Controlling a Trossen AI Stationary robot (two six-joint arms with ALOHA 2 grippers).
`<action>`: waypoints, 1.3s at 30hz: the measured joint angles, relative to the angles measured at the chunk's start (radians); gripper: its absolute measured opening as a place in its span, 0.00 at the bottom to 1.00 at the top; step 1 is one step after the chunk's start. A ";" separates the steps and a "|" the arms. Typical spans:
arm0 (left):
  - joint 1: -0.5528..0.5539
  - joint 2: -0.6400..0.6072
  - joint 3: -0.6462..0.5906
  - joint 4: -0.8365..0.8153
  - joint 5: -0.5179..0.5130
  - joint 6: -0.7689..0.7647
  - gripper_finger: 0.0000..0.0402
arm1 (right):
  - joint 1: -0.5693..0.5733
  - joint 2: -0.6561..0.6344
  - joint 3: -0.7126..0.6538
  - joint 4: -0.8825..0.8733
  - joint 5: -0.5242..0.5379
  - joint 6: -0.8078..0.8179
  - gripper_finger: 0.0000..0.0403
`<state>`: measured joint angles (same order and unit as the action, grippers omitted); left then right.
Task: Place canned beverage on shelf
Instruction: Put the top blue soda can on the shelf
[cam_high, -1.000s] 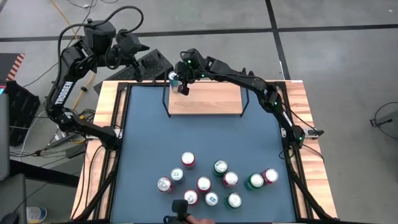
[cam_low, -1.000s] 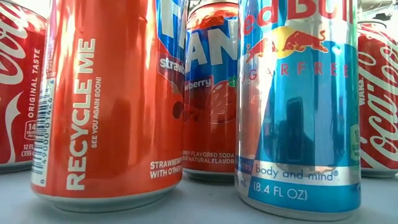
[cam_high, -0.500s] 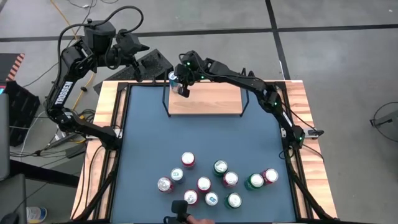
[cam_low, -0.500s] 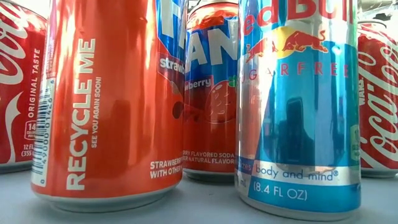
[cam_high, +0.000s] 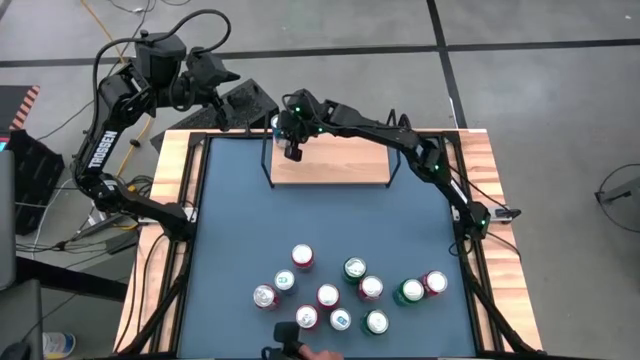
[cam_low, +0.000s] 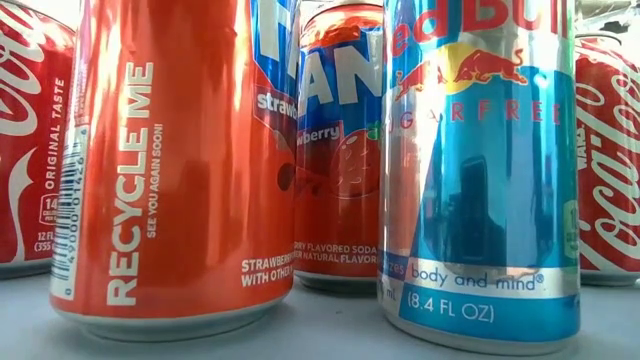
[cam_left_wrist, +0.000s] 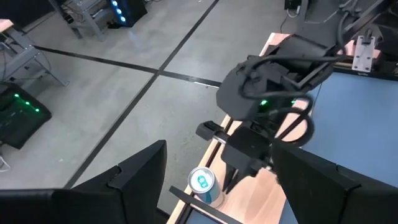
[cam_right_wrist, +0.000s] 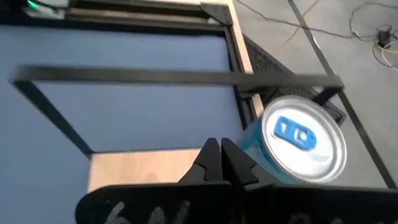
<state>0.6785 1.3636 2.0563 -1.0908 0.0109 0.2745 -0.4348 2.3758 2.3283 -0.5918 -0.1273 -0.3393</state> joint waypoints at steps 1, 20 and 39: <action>0.000 0.000 0.000 0.000 0.000 0.000 0.69 | -0.001 0.002 0.000 -0.004 0.001 0.000 0.00; 0.000 0.000 0.000 0.000 -0.019 -0.002 0.69 | -0.006 0.017 -0.001 0.057 0.075 -0.002 0.00; 0.000 0.000 0.000 0.000 -0.019 -0.002 0.69 | -0.008 0.017 -0.001 0.063 0.111 0.000 0.00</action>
<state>0.6785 1.3636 2.0563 -1.0908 -0.0078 0.2729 -0.4431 2.3928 2.3272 -0.5285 -0.0159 -0.3389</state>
